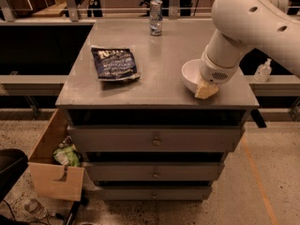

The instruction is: Move white bowl near redbull can

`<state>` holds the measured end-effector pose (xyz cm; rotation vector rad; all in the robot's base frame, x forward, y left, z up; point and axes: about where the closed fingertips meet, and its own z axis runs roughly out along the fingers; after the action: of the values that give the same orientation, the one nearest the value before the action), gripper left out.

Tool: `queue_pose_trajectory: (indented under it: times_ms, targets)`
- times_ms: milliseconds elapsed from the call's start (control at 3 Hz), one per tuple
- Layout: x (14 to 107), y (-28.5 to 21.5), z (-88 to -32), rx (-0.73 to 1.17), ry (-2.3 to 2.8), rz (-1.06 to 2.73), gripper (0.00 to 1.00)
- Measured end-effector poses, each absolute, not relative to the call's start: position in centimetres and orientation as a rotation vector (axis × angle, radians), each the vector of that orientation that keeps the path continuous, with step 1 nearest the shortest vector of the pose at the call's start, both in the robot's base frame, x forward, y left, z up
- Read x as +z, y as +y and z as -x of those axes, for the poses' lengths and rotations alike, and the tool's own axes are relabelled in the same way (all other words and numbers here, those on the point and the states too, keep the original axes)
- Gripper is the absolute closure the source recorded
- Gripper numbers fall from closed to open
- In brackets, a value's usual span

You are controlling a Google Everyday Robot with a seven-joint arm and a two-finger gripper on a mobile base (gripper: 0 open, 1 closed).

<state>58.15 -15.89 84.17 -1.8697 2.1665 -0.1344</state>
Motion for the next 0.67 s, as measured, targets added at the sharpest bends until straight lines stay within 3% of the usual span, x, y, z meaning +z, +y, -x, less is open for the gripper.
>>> queue_pose_trajectory:
  times_ms: [667]
  targets:
    - [85.1, -19.1, -61.4, -0.309, 2.223, 1.843, 1.0]
